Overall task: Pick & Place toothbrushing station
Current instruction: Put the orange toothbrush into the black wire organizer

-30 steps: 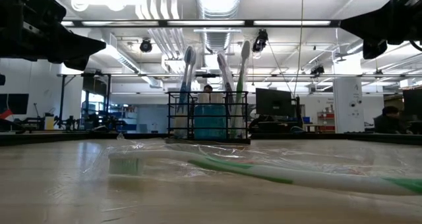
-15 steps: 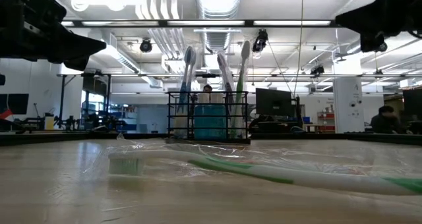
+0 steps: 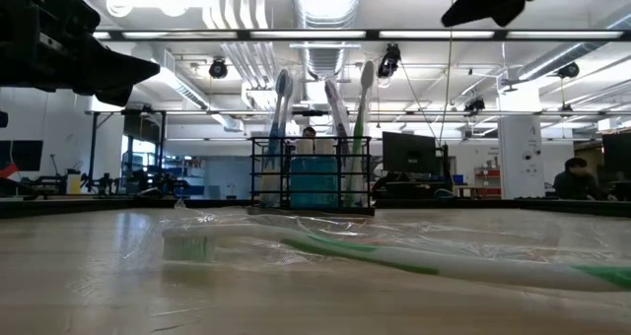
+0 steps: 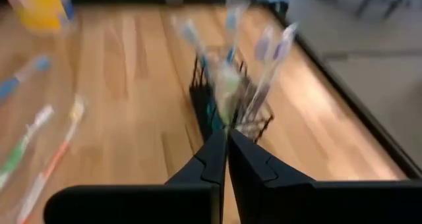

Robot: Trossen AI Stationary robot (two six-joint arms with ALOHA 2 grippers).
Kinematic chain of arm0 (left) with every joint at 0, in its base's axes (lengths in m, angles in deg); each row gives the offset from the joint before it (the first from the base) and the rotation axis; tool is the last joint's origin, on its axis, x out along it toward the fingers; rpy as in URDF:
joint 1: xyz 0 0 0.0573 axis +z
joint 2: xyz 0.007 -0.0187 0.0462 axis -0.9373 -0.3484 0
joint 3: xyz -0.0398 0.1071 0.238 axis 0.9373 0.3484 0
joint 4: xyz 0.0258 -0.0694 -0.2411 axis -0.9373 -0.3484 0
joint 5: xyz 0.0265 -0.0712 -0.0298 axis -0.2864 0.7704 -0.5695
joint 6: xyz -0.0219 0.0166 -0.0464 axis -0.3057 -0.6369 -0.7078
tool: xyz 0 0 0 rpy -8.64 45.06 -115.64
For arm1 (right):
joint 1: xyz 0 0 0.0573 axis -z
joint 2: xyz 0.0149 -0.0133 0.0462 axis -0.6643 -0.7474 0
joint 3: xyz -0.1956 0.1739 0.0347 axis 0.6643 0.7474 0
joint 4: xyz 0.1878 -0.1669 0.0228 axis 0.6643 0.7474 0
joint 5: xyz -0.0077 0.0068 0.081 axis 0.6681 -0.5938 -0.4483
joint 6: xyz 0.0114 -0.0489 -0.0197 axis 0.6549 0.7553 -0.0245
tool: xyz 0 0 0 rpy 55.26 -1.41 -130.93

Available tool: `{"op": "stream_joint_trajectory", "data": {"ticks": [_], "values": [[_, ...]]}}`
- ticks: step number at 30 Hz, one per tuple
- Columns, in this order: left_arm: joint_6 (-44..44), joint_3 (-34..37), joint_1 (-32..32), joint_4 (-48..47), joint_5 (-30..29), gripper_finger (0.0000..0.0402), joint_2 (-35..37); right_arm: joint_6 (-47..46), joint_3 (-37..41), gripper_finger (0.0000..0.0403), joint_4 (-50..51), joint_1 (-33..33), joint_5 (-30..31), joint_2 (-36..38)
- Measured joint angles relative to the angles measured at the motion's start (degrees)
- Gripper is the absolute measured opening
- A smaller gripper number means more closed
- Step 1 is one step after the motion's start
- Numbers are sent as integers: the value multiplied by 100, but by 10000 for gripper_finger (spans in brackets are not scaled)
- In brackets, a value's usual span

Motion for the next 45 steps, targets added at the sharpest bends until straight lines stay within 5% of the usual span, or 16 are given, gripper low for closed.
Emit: {"op": "stream_joint_trajectory", "data": {"ticks": [11, 16, 26, 38, 45], "values": [[-129, 0, -4, 2, -2, 12, 0, -437, -2499, 13, 1156, -9, -1486, -2785], [-252, 0, -4, 3, -2, 10, -2, -460, -3142, 13, 1161, -80, -2188, -3705], [-452, 0, -2, -2, 19, 12, -1, -1400, -3958, 18, 1221, -242, -2516, -5076], [-623, 0, 2, -2, 52, 10, -15, -1641, -4376, 157, 1283, -328, -2986, -5921], [-697, 0, 0, 9, 50, 10, -15, -1750, -4356, 183, 1385, -327, -2986, -6140]]}}
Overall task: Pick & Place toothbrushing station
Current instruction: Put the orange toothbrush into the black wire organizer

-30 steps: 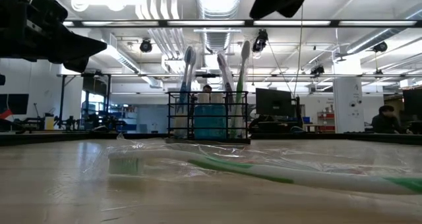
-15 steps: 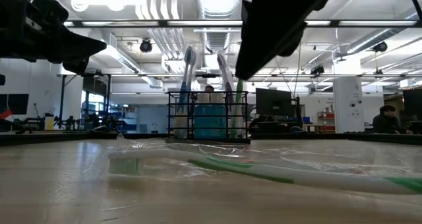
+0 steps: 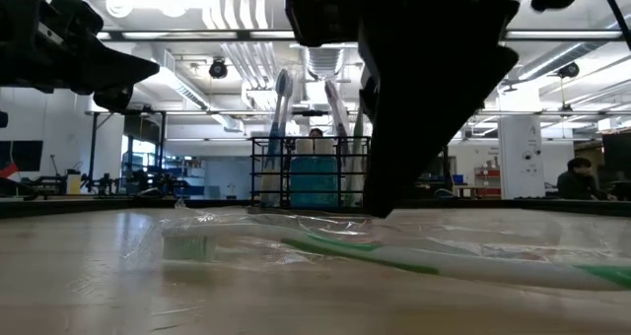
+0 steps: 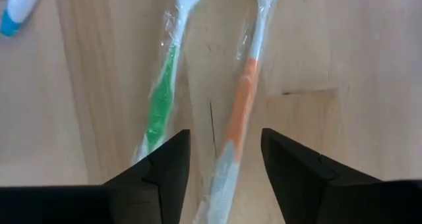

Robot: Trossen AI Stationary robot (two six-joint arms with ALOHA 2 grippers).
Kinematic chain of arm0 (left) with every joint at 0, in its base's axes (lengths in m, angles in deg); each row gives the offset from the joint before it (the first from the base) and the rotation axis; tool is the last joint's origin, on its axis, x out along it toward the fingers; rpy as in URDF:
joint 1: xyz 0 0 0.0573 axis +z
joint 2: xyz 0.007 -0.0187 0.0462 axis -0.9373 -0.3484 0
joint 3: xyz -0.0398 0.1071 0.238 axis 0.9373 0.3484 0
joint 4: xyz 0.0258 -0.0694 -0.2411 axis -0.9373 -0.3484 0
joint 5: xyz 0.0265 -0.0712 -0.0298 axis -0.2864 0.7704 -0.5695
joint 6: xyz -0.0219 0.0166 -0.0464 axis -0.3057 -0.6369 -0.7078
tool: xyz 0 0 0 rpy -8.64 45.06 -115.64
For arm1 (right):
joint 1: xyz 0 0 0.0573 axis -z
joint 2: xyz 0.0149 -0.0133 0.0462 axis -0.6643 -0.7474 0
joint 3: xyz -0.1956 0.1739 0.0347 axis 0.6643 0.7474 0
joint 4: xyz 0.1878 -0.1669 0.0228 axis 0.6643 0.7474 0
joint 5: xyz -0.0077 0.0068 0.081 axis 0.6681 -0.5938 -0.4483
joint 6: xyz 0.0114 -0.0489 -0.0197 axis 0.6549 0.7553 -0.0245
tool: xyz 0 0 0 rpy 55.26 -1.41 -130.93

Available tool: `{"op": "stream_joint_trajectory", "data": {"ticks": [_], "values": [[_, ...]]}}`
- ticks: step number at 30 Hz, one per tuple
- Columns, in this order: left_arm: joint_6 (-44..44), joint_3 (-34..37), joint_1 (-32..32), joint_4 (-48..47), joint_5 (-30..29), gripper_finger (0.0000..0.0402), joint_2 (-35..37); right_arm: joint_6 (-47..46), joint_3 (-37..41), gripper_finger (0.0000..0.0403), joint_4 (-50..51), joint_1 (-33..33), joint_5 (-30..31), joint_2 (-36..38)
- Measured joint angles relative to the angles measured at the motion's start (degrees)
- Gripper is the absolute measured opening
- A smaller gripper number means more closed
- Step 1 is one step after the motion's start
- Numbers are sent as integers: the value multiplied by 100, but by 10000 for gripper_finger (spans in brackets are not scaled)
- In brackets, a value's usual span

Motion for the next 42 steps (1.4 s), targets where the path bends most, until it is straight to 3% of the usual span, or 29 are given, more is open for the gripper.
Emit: {"op": "stream_joint_trajectory", "data": {"ticks": [14, 26, 31, 42], "values": [[-22, 0, 0, 17, -4, 10, 2, 26, 9, 144, 33, 21, 0, -186], [-55, 0, -4, 28, -11, 10, 2, 168, -12, 50, 12, 119, -236, -394], [-55, 0, -4, 28, -10, 10, 2, 361, 36, 17, 44, 106, 276, -152], [-53, 0, -2, 28, -9, 10, 2, 1392, 36, 17, -338, -112, 1808, 1162]]}}
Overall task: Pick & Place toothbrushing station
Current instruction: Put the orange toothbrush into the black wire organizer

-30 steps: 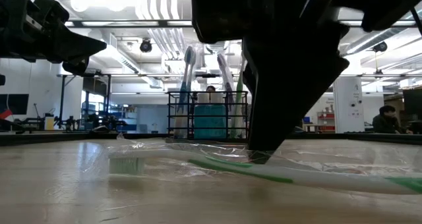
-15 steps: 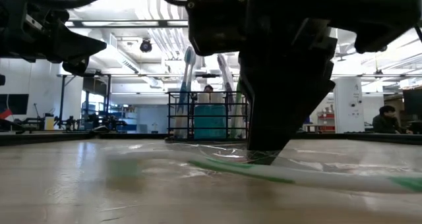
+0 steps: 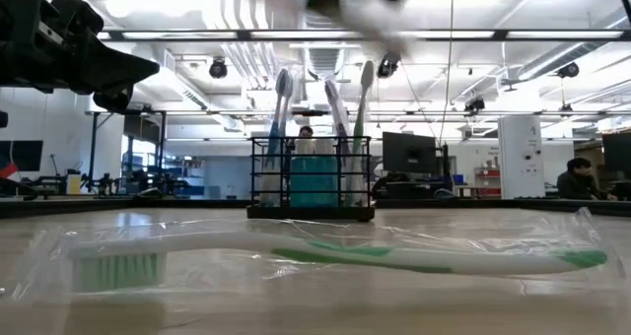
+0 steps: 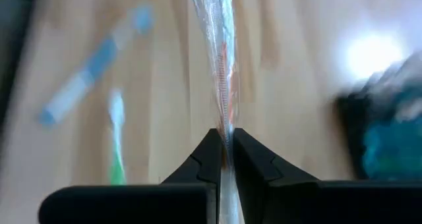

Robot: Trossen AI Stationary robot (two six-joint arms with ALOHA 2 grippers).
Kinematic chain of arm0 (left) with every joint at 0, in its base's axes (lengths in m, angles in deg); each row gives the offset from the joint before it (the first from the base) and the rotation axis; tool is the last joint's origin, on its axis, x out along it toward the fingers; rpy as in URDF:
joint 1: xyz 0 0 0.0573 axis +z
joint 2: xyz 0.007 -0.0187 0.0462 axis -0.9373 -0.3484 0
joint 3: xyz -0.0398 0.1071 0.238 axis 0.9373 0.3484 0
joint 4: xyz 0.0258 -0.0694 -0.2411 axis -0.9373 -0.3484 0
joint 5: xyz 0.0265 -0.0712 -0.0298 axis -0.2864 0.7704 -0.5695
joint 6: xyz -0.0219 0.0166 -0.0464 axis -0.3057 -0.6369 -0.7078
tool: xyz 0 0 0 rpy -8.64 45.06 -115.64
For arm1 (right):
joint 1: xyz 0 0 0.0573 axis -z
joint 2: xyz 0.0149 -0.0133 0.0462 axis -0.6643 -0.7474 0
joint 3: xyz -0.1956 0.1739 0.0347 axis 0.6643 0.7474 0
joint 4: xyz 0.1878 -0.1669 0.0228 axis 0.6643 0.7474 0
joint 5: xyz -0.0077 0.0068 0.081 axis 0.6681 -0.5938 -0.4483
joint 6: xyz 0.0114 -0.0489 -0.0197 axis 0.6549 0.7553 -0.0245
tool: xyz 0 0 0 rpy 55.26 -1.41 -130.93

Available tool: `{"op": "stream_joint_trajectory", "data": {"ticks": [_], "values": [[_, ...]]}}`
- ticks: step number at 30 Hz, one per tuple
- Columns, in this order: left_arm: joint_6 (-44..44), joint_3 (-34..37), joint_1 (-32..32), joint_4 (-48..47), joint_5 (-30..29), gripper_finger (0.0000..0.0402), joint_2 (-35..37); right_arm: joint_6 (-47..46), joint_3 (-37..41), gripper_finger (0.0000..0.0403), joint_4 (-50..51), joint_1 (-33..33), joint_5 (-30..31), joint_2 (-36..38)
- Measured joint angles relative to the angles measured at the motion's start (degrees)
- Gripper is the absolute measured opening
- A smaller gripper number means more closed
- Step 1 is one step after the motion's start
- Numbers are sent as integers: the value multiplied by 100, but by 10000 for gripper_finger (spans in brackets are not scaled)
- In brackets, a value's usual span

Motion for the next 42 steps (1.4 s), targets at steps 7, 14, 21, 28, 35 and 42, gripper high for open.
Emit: {"op": "stream_joint_trajectory", "data": {"ticks": [7, 14, 21, 28, 35, 42], "values": [[2, 0, 4, 7, -8, 10, -4, 1488, 1257, 17, -2520, -125, 66, 1349], [31, 0, 4, 24, -175, 10, 4, 2189, 3910, 17, -5598, 124, 46, 2687], [312, 2, 2, 434, -376, 10, 4, 2784, 5817, 17, -8369, 485, -8, 2972], [383, 2, 2, 1020, -373, 10, -37, 3158, 6554, 17, -9834, 802, -346, 2803], [306, -85, 0, 1332, -640, 10, -225, 3679, 6313, 17, -9784, 1264, -720, 2812], [64, -843, -11, 1201, -564, 14, -1128, 3641, 5491, 17, -8942, 1584, -1385, 2610]]}}
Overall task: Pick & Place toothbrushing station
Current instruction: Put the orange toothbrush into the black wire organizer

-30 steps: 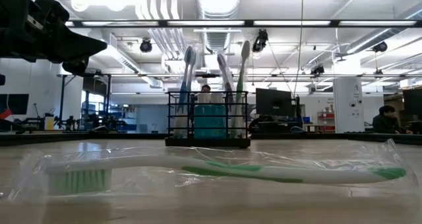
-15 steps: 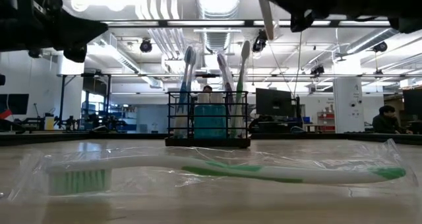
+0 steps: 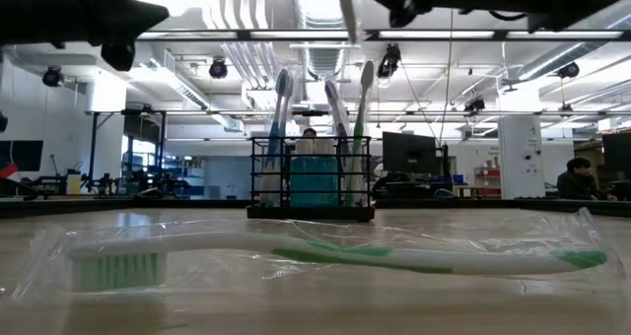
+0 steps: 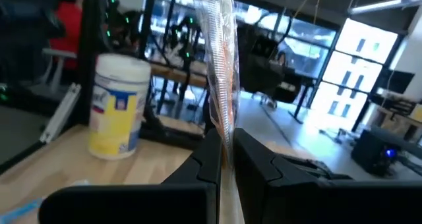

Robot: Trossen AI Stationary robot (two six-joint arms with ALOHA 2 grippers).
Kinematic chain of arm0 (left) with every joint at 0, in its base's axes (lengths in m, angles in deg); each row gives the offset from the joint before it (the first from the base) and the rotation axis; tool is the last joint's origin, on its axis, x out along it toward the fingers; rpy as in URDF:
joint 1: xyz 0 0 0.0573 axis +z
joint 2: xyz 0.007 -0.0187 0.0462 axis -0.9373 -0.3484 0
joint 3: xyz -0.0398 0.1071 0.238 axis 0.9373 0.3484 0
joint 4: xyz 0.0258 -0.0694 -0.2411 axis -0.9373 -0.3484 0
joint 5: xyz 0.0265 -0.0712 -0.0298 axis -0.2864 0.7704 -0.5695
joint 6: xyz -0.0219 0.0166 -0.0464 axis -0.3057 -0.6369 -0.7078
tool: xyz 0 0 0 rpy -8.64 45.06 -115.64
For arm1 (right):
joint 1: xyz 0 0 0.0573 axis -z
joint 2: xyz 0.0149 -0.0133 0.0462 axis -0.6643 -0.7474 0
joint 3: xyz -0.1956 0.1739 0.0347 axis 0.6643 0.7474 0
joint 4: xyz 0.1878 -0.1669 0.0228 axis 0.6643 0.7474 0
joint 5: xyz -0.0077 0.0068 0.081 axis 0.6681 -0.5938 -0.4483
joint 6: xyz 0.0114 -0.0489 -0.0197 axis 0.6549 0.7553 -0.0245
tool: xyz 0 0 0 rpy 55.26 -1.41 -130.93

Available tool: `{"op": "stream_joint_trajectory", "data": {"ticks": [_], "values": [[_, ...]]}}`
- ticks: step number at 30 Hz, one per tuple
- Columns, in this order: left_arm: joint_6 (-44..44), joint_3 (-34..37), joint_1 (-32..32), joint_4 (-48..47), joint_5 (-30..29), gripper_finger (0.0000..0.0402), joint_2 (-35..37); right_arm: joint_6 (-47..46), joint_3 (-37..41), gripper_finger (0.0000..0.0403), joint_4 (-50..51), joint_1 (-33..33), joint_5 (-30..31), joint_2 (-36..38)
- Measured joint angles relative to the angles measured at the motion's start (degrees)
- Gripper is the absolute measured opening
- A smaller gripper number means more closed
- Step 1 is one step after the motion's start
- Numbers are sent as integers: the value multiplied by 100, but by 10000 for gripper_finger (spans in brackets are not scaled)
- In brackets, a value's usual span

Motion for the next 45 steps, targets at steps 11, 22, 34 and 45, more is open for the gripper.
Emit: {"op": "stream_joint_trajectory", "data": {"ticks": [11, 22, 34, 45], "values": [[857, -1682, -2, -14, 980, 136, -2693, 117, -806, 18, 507, 215, -310, -692], [1197, -2841, -199, 317, 1835, 220, -4253, 152, -812, 18, 398, 254, -272, -664], [1346, -3317, -293, 915, 1978, 218, -5073, 161, -808, 18, 110, 561, -251, -643], [1367, -3688, -291, 933, 1935, 217, -5542, 112, -803, 18, 123, 594, -254, -650]]}}
